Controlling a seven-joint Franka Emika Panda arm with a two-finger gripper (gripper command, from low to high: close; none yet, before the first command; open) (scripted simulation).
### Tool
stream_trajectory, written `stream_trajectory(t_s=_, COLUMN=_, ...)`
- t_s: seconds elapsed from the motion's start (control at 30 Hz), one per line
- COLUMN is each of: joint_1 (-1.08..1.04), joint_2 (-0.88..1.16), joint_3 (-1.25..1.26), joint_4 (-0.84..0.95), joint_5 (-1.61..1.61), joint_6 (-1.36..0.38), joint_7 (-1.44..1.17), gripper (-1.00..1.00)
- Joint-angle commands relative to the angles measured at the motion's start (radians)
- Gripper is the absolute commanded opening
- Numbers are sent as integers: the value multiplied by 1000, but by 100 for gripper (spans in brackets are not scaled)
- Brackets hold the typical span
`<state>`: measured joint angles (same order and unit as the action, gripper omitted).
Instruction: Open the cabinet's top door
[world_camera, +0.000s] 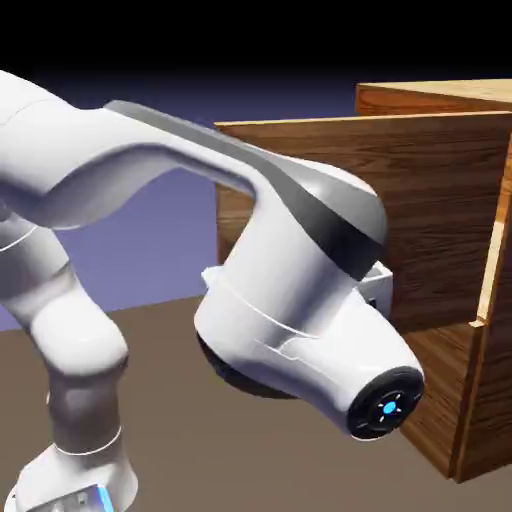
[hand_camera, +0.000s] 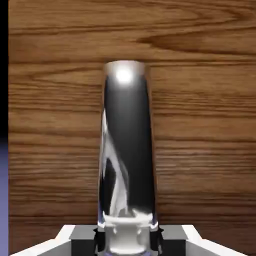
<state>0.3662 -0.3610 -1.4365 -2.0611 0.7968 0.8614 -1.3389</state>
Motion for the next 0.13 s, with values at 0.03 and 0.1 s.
stream_trajectory(t_s=0.03, joint_1=73, joint_2=-14, joint_3=-63, joint_4=28, joint_5=-14, joint_6=-7, joint_7=8, gripper=-100)
stream_trajectory(t_s=0.1, joint_1=145, joint_2=-41, joint_3=-119, joint_4=60, joint_5=-32, joint_6=-12, joint_7=24, gripper=-100)
